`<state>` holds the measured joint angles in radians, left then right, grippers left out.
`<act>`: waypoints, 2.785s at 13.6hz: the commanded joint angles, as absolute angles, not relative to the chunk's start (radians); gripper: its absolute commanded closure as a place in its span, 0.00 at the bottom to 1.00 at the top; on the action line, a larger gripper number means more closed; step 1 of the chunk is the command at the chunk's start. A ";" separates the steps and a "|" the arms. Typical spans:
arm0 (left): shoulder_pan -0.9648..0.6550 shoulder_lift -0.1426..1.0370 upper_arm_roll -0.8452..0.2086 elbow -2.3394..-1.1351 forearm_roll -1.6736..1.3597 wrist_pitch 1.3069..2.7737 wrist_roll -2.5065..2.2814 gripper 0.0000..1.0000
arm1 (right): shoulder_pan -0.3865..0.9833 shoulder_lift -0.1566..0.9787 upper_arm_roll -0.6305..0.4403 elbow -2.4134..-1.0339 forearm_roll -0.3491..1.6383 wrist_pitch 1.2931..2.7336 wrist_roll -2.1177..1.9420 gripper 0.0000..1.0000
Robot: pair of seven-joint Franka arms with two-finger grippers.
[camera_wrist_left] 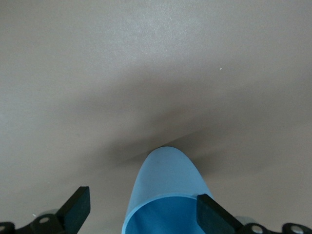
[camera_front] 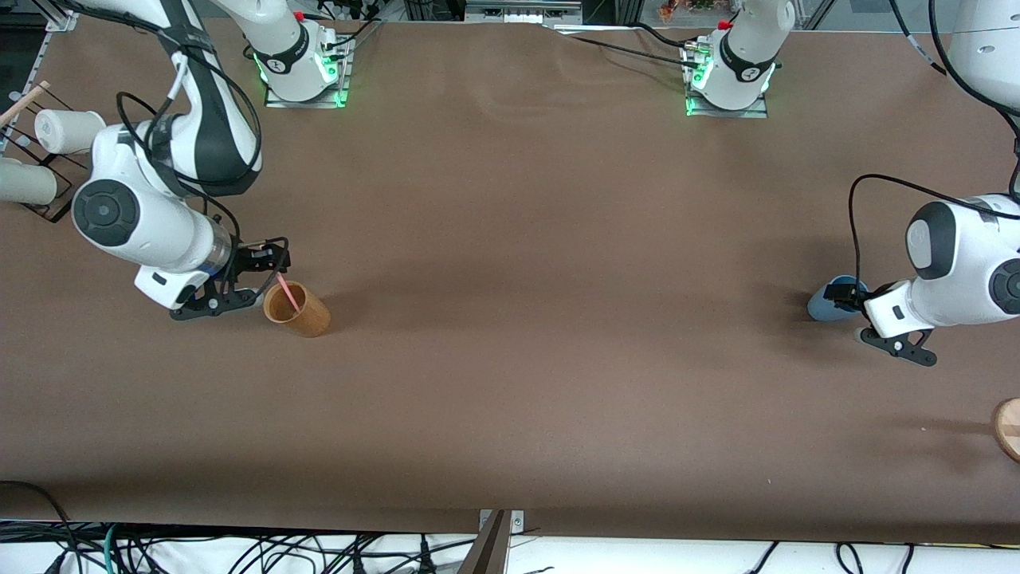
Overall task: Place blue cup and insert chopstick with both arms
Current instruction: 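Grasp the pink chopstick with the right gripper while the left gripper grasps the blue cup, then lift the chopstick from the wooden cup while the left gripper carries the blue cup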
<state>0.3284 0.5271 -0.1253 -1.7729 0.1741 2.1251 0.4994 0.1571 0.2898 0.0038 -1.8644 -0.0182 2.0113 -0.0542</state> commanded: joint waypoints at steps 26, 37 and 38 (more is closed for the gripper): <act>0.391 0.560 -0.230 -1.695 0.037 2.083 0.577 1.00 | 0.160 0.243 0.024 -1.847 -0.021 1.955 -0.063 1.00; 0.330 0.494 -0.586 -1.698 0.054 1.930 -0.159 1.00 | 0.160 0.140 0.092 -1.513 0.021 1.464 -0.058 1.00; 0.263 0.495 -0.587 -1.695 0.054 1.931 -0.226 1.00 | 0.160 0.144 0.100 -1.496 0.032 1.462 -0.058 1.00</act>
<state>0.3421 0.5054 -0.5834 -1.6890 0.0586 1.9424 -0.1046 0.1626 0.1264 0.0863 -1.5528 0.0053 1.4979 -0.0557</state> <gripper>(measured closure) 0.947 0.921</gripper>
